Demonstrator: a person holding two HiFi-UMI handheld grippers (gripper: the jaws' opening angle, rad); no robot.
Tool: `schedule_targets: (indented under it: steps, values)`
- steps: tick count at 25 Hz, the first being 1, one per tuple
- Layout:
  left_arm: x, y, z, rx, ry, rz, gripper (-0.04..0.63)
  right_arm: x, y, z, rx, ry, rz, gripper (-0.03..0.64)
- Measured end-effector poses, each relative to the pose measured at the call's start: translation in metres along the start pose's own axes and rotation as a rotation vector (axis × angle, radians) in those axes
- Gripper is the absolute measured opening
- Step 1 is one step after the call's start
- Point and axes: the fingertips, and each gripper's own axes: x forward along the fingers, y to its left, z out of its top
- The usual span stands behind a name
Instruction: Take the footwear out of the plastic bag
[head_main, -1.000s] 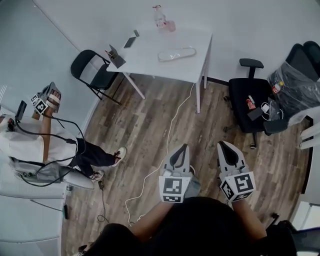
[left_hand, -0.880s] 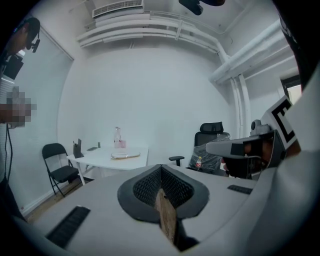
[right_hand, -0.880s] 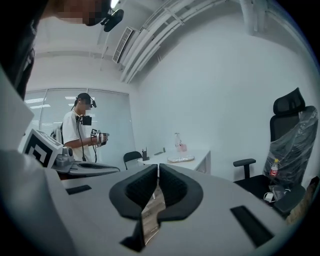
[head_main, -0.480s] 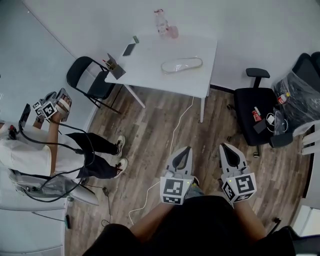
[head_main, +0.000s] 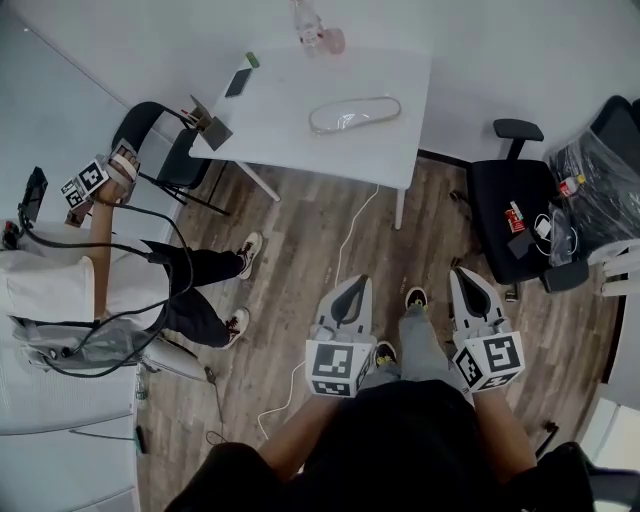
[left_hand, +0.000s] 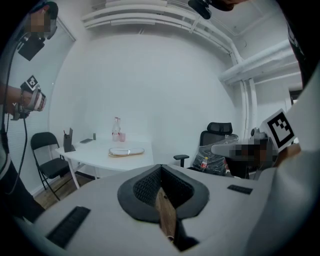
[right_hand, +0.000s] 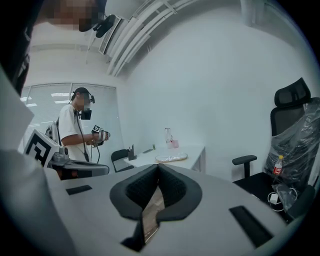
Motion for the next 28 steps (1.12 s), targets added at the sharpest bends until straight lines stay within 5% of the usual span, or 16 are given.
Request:
schedule_targets:
  steps: [12, 24, 28]
  values:
    - [0.178, 0.086, 0.073, -0.027, 0.070, -0.018, 0.021, 0.193, -0.084, 0.040, 0.049, 0.087, 0.081, 0.018]
    - [0.278, 0.092, 0.094, -0.006, 0.141, 0.038, 0.021, 0.246, -0.185, 0.059, 0.101, 0.034, 0.150, 0.018]
    - [0.298, 0.107, 0.099, 0.072, 0.187, 0.053, 0.022, 0.263, -0.196, 0.061, 0.109, 0.038, 0.173, 0.017]
